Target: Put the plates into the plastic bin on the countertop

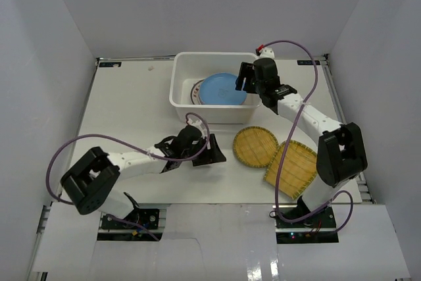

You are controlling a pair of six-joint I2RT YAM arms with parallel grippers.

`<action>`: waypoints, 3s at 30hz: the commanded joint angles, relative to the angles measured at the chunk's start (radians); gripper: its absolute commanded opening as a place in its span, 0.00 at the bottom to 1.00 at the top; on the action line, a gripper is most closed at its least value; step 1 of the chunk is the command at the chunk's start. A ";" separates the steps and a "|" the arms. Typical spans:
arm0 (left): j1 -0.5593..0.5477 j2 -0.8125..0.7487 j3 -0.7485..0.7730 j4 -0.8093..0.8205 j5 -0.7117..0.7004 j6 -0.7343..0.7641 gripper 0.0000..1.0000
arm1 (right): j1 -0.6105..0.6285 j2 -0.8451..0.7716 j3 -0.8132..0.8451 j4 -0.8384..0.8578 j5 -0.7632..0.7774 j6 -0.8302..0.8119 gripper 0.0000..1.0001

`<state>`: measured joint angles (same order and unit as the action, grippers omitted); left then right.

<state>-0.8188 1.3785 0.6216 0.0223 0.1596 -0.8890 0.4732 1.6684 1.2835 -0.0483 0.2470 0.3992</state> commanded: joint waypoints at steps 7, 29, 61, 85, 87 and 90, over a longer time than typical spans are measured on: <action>-0.074 0.295 0.173 0.291 -0.037 -0.045 0.80 | -0.008 -0.315 -0.120 0.013 -0.120 -0.013 0.82; -0.098 0.145 0.031 0.214 -0.324 -0.025 0.00 | -0.008 -1.055 -0.739 -0.478 0.161 0.174 0.69; 0.220 -0.157 0.694 -0.257 -0.315 0.331 0.00 | -0.019 -0.510 -0.688 -0.288 0.337 0.148 0.08; 0.444 0.435 0.981 -0.372 0.040 0.305 0.81 | 0.223 -0.564 0.083 -0.477 0.498 -0.221 0.08; 0.449 0.407 1.001 -0.372 0.053 0.306 0.97 | 0.294 -0.475 0.176 -0.411 0.518 -0.275 0.08; 0.451 0.315 1.030 -0.354 0.067 0.324 0.98 | 0.346 -0.342 0.307 -0.346 0.509 -0.387 0.08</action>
<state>-0.3775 1.8469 1.5826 -0.3748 0.1974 -0.5846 0.7818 1.2545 1.4551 -0.5346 0.7048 0.1627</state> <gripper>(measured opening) 0.973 0.142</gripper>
